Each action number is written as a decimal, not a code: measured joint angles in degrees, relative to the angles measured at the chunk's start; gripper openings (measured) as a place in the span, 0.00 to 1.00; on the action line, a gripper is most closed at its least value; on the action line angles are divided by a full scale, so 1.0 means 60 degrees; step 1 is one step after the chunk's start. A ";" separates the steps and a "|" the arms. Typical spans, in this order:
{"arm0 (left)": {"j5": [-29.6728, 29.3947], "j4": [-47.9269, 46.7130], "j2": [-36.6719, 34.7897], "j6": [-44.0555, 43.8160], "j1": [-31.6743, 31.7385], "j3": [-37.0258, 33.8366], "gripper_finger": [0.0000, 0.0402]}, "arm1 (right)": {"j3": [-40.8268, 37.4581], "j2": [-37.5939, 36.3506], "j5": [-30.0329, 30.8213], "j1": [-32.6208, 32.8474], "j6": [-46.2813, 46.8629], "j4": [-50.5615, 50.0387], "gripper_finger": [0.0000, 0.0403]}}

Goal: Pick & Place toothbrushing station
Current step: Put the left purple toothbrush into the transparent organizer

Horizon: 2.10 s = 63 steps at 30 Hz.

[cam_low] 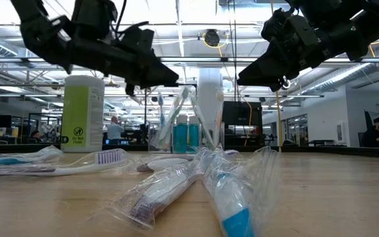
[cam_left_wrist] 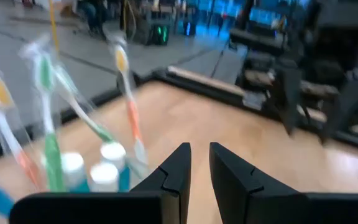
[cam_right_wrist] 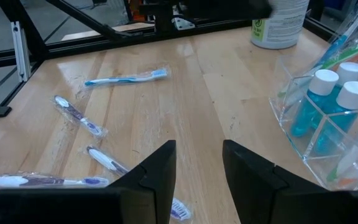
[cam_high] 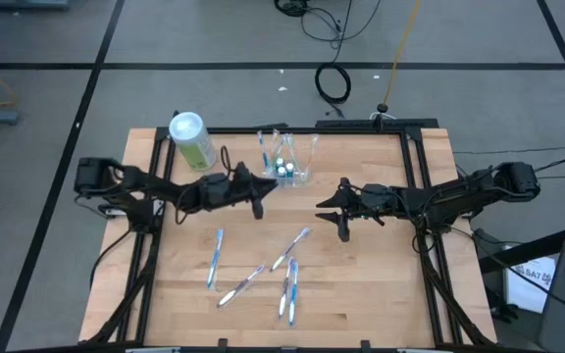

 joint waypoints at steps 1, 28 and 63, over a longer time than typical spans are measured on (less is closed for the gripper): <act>-0.0086 -0.0441 -0.0195 -0.0091 -0.0183 0.0000 0.16 | 0.0000 0.0000 0.0000 -0.0003 0.0000 -0.0002 0.32; -0.1020 -0.5002 -0.1898 -0.4766 -0.4689 0.0000 0.16 | 0.0000 0.0000 -0.0032 0.0004 0.0602 0.0000 0.32; 0.0772 -1.3395 0.2278 -0.8562 -0.6100 0.5359 0.16 | 0.0000 0.0000 -0.0007 0.0004 0.0754 0.0000 0.32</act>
